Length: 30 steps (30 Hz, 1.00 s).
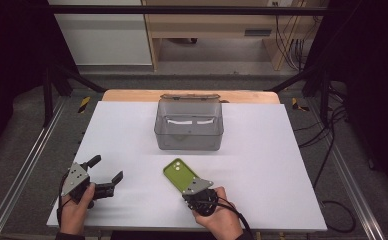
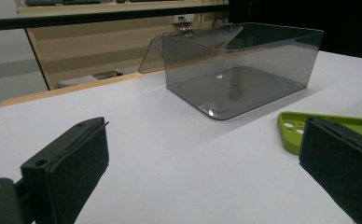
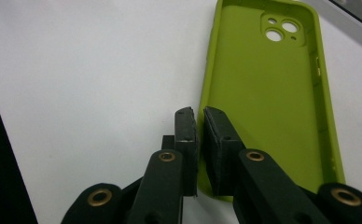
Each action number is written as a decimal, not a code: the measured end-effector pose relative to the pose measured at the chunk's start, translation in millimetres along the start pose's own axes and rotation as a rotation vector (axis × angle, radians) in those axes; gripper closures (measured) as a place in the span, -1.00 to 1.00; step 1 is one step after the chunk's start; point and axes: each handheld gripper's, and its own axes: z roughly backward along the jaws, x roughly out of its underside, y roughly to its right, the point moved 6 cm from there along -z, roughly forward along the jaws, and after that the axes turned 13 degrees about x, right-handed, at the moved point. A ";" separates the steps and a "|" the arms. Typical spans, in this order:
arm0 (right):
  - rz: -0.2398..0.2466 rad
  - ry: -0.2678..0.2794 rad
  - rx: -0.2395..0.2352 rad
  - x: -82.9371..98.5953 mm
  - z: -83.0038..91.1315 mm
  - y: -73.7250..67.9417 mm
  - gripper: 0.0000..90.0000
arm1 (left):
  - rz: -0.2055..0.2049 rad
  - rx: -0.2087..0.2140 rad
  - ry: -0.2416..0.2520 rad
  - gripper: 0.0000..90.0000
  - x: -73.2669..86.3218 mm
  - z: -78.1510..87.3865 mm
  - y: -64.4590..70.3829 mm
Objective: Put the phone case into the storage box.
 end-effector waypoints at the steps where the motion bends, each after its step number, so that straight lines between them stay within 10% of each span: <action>1: 0.001 0.001 0.000 0.3 0.0 0.5 0.86 | 0.000 0.000 -0.001 -0.97 0.0 -0.1 0.1; 9: -0.013 0.014 0.018 1.1 0.4 -1.0 0.91 | 0.005 0.001 -0.001 -0.97 0.6 0.8 0.0; 20: -0.171 0.043 -0.067 4.1 0.1 5.3 0.96 | 0.010 -0.001 0.003 -0.97 0.4 2.4 -1.2; 30: -0.332 0.188 -0.171 -8.1 14.2 14.9 0.96 | 0.014 -0.020 0.041 -0.96 -6.6 5.9 3.0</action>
